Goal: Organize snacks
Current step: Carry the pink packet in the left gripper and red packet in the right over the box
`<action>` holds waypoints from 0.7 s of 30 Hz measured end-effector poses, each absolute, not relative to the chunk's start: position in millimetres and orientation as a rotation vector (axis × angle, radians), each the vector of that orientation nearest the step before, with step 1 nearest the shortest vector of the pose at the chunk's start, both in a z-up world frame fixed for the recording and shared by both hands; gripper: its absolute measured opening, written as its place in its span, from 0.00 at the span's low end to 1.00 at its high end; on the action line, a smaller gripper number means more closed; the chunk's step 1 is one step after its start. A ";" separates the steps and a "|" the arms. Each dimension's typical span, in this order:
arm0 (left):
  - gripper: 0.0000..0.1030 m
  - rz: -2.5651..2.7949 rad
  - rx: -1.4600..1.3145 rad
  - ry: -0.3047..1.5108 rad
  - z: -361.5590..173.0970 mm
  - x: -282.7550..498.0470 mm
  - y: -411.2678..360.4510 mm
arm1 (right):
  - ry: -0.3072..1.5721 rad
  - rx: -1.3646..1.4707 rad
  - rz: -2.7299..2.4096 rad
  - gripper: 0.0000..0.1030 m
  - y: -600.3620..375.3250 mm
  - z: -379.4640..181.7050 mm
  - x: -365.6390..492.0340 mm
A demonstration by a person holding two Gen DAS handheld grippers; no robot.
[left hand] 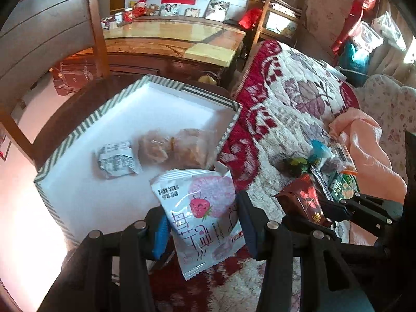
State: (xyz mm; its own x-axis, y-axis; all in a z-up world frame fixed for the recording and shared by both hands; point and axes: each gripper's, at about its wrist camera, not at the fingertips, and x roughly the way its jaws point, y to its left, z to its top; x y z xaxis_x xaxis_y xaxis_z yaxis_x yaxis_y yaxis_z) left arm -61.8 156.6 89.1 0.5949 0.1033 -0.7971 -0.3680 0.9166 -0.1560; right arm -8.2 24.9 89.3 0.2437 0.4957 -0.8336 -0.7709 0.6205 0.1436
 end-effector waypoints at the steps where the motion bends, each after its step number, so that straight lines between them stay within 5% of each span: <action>1: 0.48 0.287 -0.322 0.891 90.5 -63.3 159.8 | 0.992 -0.324 0.892 0.31 28.4 90.3 -7.7; 21: 0.48 0.417 -0.439 0.902 75.3 -82.4 229.6 | 0.987 -0.413 1.027 0.31 129.3 90.5 -0.6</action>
